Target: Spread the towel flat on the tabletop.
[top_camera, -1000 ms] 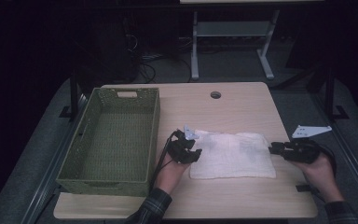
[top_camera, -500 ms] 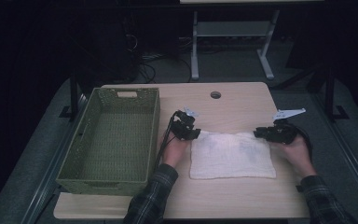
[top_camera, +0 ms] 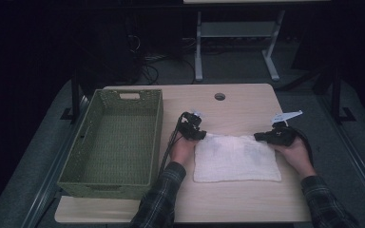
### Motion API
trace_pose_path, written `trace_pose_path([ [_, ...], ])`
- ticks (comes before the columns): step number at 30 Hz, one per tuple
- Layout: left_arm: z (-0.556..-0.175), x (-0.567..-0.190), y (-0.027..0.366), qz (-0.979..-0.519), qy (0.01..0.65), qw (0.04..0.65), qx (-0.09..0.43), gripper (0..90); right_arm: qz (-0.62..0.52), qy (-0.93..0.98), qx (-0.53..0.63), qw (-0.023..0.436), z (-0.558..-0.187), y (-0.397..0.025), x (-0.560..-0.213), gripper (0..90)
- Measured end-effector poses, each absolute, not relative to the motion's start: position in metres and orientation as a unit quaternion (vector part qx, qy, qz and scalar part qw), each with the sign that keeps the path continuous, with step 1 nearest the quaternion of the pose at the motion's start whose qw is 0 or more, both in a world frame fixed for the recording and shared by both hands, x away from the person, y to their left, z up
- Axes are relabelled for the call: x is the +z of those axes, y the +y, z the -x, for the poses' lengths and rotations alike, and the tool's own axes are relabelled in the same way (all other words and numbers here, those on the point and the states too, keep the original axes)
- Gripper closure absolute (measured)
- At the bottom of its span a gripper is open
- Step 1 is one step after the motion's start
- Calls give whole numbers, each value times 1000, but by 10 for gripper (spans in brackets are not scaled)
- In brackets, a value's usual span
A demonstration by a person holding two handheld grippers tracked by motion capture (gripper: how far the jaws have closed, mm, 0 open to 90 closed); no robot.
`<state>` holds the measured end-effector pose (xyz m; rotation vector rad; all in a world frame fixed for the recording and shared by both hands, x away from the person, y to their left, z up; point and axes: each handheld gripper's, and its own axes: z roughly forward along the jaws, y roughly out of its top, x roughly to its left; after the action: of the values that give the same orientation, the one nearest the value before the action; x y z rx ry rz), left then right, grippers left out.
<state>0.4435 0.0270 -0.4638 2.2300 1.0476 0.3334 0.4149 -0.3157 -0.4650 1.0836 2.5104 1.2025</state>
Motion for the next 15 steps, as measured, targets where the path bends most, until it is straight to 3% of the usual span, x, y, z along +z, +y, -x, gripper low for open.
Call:
trace_pose_path([
  [9,-441,-464,26,-849,399,319,137,622,-307,846,429,75,-369,-312,-442,879],
  [15,-441,-464,27,-849,399,317,139,617,-281,870,402,54,-341,-296,-451,879],
])
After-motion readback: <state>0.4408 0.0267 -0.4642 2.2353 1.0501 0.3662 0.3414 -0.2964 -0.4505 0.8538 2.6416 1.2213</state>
